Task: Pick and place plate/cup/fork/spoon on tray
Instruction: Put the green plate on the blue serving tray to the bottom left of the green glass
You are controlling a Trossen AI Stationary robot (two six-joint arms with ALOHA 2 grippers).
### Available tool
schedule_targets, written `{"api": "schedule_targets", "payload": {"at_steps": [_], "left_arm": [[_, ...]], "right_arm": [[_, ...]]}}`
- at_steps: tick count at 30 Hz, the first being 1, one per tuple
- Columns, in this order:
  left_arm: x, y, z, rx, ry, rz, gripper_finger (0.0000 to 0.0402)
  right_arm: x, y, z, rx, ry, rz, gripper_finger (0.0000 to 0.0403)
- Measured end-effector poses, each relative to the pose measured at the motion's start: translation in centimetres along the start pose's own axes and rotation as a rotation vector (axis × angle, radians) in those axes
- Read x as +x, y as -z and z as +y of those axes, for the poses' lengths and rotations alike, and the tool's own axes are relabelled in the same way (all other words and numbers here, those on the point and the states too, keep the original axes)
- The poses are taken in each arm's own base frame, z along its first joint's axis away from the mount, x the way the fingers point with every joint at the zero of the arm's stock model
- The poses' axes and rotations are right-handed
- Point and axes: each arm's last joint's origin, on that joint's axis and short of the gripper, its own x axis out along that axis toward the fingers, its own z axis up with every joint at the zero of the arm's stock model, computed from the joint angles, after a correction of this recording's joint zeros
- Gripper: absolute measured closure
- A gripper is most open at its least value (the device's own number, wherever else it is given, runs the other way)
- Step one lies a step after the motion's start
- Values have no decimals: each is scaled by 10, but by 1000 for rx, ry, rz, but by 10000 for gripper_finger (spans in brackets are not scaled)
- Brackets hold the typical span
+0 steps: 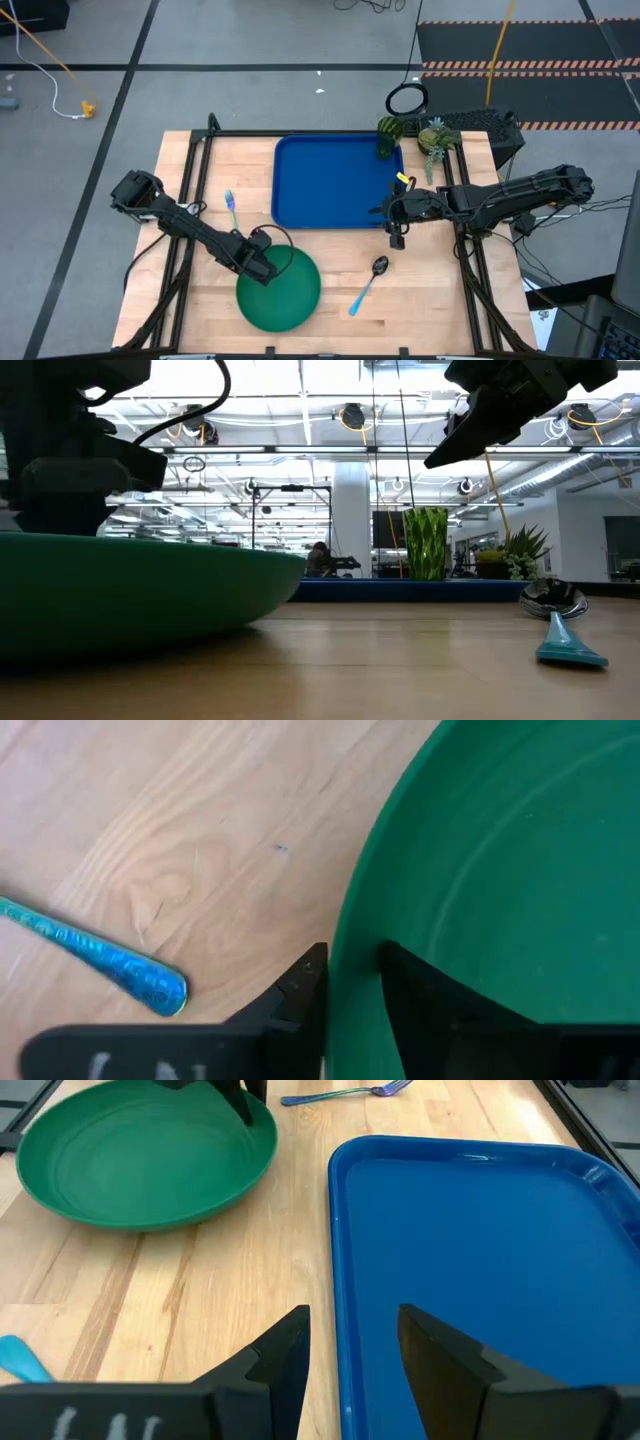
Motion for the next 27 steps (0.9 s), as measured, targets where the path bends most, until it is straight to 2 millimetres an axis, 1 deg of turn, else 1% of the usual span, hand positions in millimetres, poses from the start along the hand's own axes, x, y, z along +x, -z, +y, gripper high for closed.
{"api": "schedule_targets", "payload": {"at_steps": [5,8,14,18,27], "left_arm": [[-3,-11,-3,17,31,-10,363],[-7,-19,-5,38,46,-15,380],[-17,-40,-10,93,86,-44,380],[-27,-53,-15,147,120,-76,393],[-37,-69,-17,205,145,-109,394]], "right_arm": [[0,0,0,-11,0,0,257],[0,0,0,-18,0,0,257],[0,0,0,-34,0,0,257],[0,0,0,-41,0,0,257],[0,1,0,-42,0,15,257]]}}
